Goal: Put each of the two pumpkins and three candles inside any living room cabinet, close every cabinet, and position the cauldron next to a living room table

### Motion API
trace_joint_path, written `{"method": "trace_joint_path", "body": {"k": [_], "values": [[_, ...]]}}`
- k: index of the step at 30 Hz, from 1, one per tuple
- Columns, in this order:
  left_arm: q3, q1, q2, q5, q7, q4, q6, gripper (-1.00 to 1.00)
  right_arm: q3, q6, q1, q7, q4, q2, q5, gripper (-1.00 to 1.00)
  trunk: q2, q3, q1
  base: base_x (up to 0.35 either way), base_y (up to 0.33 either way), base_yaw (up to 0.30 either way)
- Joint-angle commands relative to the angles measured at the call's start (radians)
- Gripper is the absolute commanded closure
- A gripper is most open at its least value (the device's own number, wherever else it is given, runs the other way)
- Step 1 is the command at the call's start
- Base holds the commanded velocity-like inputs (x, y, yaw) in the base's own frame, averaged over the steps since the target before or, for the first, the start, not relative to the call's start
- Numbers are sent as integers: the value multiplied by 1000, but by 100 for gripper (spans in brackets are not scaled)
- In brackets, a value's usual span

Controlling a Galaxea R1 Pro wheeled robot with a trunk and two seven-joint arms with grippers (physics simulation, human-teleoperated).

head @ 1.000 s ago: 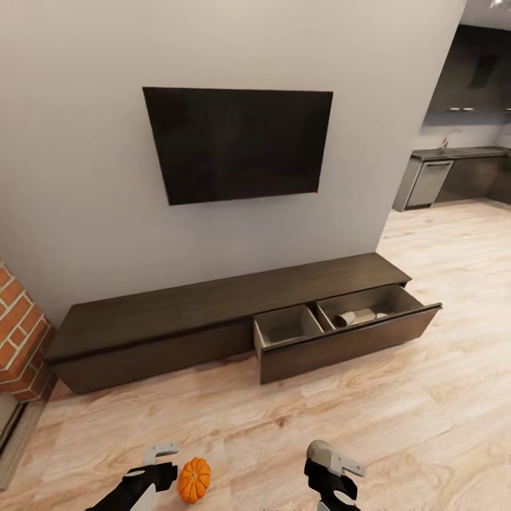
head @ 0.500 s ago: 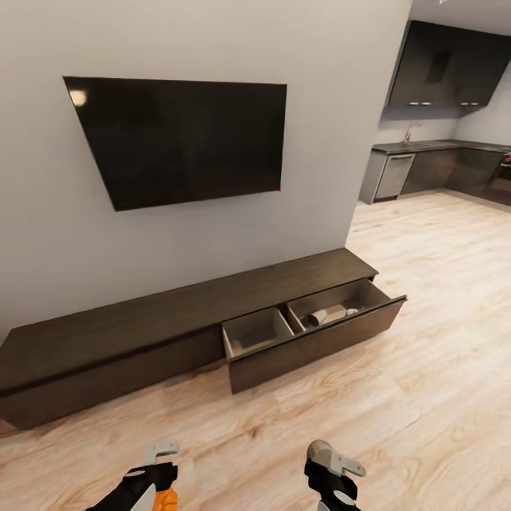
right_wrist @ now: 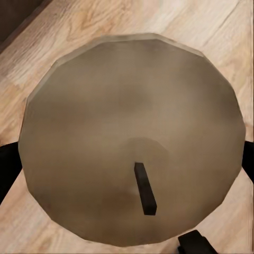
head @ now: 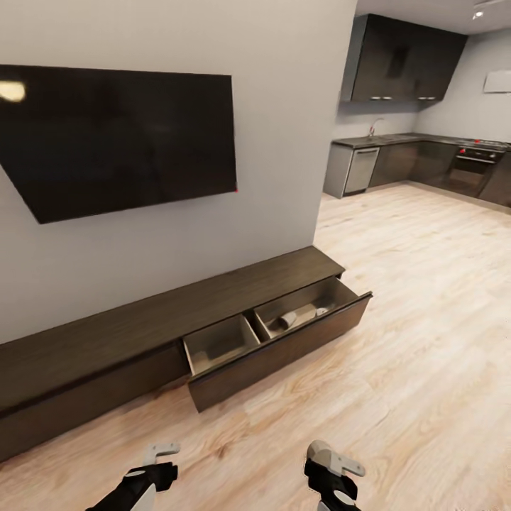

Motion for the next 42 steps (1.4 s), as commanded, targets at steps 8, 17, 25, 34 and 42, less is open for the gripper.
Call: {"method": "trace_joint_path", "body": {"k": [8, 17, 25, 34, 42], "values": [[-8, 0, 2, 8, 9, -3, 5, -100, 9, -9, -1, -5, 0, -7, -10, 100, -1, -11, 0, 272, -140, -171], [-28, 0, 2, 8, 9, -3, 5, -100, 9, -15, -1, -5, 0, -8, -10, 100, -1, -12, 0, 323, -6, -15], [-69, 0, 2, 11, 9, -3, 0, -100, 9, -15, -1, -3, 0, -8, -10, 100, -1, -12, 0, 326, -33, 0], [-70, 0, 2, 11, 9, -3, -9, -100, 8, -15, -1, -3, 1, -9, -10, 100, -1, -12, 0, 314, -141, -79], [-70, 0, 2, 11, 9, -3, -9, -100, 8, -15, -1, -3, 1, -8, -10, 100, -1, -12, 0, 269, -235, -270]]}}
